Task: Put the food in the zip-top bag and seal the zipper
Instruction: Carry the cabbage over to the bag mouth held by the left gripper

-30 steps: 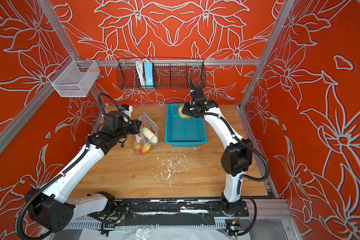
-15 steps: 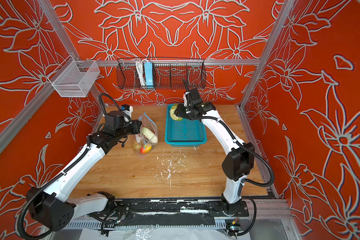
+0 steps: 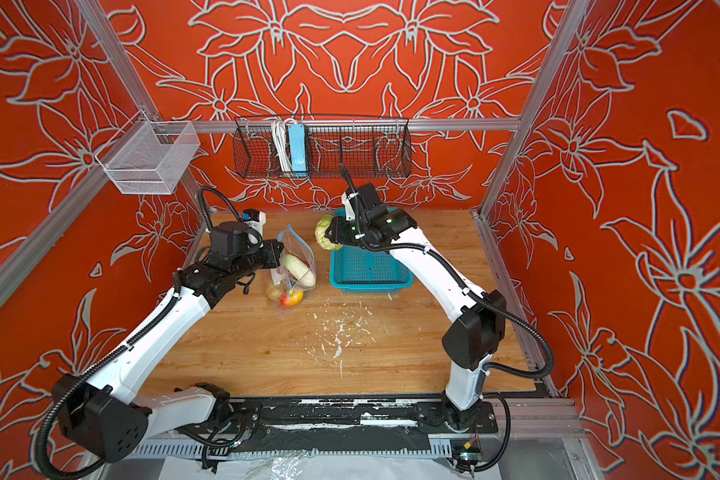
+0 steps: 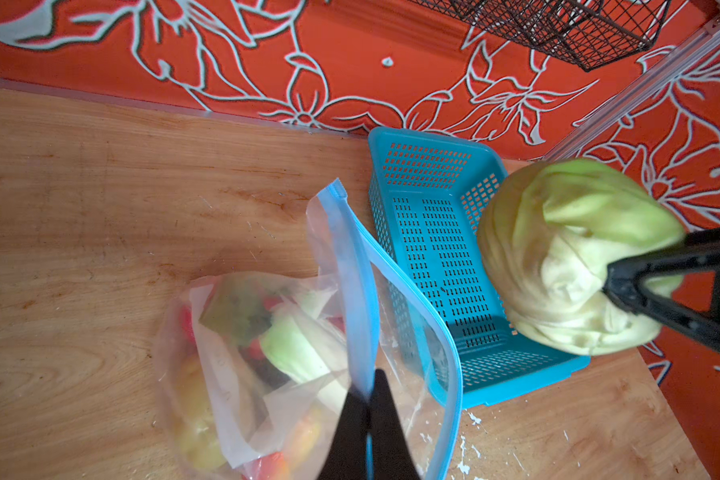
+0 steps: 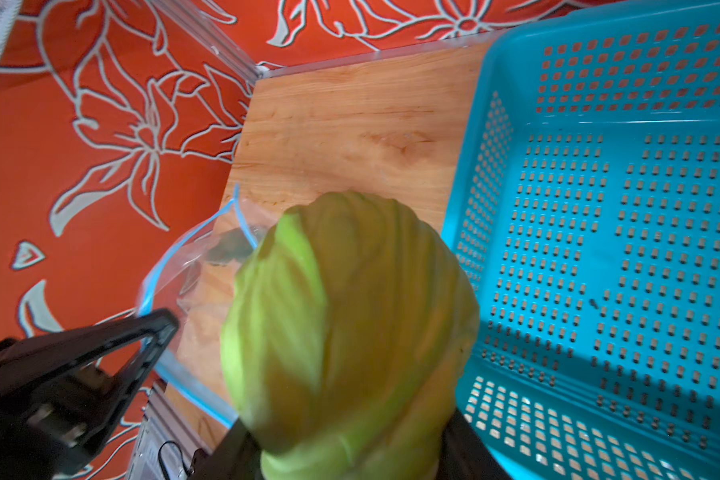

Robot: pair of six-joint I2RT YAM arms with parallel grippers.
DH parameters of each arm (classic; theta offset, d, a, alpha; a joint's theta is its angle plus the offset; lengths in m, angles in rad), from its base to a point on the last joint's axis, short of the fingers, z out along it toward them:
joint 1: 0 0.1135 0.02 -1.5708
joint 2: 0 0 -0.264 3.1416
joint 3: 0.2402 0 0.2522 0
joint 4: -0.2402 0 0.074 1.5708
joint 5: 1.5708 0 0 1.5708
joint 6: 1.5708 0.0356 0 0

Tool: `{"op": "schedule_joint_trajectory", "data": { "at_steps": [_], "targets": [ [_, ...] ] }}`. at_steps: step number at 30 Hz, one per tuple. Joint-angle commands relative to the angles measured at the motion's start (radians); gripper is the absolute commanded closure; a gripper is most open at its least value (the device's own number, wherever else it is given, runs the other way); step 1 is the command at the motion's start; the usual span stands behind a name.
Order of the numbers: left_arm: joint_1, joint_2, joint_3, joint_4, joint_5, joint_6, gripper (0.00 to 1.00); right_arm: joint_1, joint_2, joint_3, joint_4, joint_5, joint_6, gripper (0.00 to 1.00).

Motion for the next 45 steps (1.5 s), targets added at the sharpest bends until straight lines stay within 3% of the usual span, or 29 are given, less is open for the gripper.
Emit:
{"op": "schedule_joint_trajectory", "data": {
  "at_steps": [1, 15, 45],
  "targets": [
    [0.006, 0.001, 0.004, 0.004, -0.002, -0.009, 1.00, 0.020, -0.042, 0.046, 0.020, -0.006, 0.006, 0.49],
    [0.006, -0.012, -0.001, 0.009, 0.000, -0.004, 1.00, 0.090, -0.034, 0.028, 0.084, -0.023, 0.068, 0.49],
    [0.005, -0.071, 0.010, 0.003, 0.026, -0.008, 1.00, 0.185, 0.130, 0.096, 0.086, -0.032, 0.108, 0.50]
  ]
}}
